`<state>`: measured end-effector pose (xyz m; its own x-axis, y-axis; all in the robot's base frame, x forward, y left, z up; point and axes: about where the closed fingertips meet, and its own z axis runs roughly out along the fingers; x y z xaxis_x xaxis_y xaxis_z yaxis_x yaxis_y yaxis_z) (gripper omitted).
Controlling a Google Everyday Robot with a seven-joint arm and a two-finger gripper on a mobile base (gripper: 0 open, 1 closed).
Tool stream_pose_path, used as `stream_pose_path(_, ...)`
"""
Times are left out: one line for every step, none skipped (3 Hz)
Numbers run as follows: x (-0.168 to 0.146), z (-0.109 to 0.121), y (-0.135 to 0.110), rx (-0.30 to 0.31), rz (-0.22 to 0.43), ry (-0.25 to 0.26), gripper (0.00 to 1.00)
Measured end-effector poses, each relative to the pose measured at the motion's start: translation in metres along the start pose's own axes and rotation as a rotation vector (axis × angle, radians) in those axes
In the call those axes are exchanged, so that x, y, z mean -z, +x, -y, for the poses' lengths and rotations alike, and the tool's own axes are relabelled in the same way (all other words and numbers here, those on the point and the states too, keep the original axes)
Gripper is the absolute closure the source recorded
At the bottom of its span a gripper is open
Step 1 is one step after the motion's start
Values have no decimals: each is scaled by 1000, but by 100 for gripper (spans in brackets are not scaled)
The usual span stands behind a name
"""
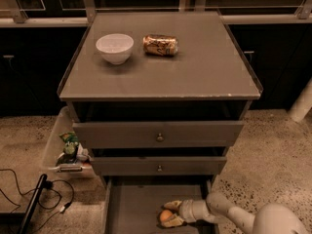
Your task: Place orange into bottom drawer
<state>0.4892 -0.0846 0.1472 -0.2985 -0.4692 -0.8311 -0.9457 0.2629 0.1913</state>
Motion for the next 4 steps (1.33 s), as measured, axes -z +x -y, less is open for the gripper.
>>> stream_pose_path(0, 0, 0, 0, 0, 0, 0)
stream_pose_path(4, -2, -1, 1, 2, -1, 0)
stream_pose_path(40, -8, -7, 20, -3, 47, 0)
stream_pose_path(106, -16, -18, 80, -54, 146, 0)
